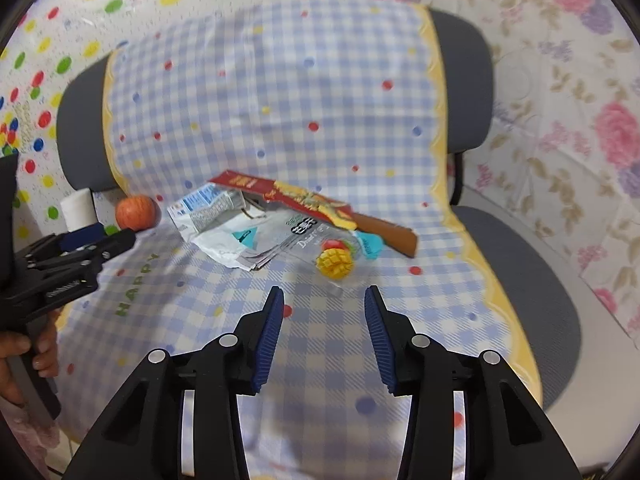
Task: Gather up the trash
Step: 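Return both tools to the chair toward the snack packages, then grasp the red snack box with the left tool while the right tool grasps the clear mango bag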
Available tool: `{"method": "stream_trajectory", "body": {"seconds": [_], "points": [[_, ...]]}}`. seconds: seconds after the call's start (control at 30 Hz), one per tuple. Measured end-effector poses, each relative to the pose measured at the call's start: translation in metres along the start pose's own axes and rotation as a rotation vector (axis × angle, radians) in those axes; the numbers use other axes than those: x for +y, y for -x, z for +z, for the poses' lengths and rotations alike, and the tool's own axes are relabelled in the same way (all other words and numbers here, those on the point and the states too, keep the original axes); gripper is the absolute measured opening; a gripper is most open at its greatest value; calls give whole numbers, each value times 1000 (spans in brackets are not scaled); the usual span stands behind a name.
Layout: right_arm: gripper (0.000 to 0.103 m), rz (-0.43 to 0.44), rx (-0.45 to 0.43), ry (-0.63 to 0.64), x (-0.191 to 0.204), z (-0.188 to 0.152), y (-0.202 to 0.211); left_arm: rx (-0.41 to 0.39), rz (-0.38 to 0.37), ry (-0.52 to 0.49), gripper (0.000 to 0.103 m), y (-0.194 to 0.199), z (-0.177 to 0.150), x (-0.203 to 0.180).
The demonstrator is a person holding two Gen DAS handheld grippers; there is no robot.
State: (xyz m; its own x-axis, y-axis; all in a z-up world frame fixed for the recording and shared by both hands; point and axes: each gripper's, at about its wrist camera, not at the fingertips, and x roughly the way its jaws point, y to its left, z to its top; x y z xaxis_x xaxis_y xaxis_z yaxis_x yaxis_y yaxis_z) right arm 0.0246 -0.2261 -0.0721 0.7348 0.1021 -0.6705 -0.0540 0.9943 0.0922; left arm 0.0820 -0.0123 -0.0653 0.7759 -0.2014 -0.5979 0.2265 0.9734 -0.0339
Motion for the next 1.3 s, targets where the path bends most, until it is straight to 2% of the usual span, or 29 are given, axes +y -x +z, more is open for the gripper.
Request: {"method": "stream_trajectory", "body": {"seconds": [0.13, 0.27, 0.37, 0.53, 0.7, 0.83, 0.97, 1.13, 1.3], "points": [[45, 9, 53, 29, 8, 6, -34, 29, 12, 22, 73, -17, 0, 8], [56, 6, 99, 79, 19, 9, -59, 50, 16, 38, 73, -29, -1, 10], [59, -23, 127, 149, 29, 12, -77, 56, 11, 48, 73, -34, -2, 12], [59, -96, 160, 237, 41, 15, -106, 60, 9, 66, 73, -37, 0, 17], [55, -151, 149, 304, 49, 22, -115, 59, 11, 65, 73, -38, 4, 17], [27, -150, 155, 317, 49, 25, -117, 47, 10, 51, 73, -35, 10, 15], [13, -116, 104, 271, 43, 28, -97, 34, 5, 34, 73, -31, 15, 11], [7, -27, -9, 141, 23, 35, -49, 12, -5, 4, 73, -30, 22, -1], [1, 1, -123, 38, 5, 45, -18, 12, -27, -16, 73, -38, 32, -18]]}}
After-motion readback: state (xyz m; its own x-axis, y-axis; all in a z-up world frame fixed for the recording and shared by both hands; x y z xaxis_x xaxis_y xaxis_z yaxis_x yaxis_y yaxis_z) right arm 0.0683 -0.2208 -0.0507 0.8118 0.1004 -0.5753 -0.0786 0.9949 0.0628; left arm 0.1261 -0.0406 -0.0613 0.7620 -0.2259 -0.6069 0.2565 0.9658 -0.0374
